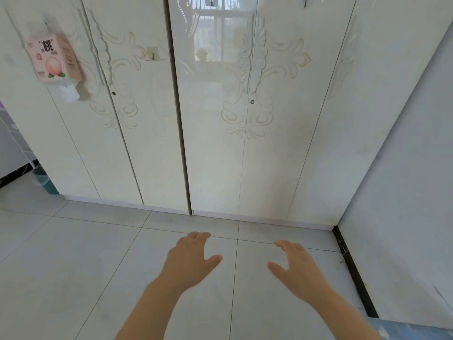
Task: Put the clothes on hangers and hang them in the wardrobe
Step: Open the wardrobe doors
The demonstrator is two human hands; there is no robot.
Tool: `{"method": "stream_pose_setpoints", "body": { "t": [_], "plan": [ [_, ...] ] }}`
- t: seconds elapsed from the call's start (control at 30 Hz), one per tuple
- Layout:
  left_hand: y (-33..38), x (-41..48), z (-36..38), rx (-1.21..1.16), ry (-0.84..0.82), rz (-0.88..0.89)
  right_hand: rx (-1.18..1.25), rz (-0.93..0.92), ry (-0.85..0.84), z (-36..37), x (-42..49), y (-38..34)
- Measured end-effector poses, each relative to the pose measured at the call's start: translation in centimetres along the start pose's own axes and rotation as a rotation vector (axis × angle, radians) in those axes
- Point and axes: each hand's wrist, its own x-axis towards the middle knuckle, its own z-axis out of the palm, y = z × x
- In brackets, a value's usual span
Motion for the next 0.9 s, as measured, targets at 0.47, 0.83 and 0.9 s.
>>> {"method": "stream_pose_setpoints", "body": {
  "t": [0.47,0.83,0.9],
  "plan": [
    [-1.1,30.1,-4.4,0.018,-0.036,0.03,0.011,0.006,-0.02,-2.6,29.7,-1.1],
    [0.7,50.4,-8.8,0.009,0.001,0.1,0.0,0.009,0.032,-7.8,49.2,-2.5],
    [0.5,53.9,-9.2,-0.001,-0.012,0.129,-0.008,0.028,0.052,-8.0,52.1,-3.0]
  ]
}}
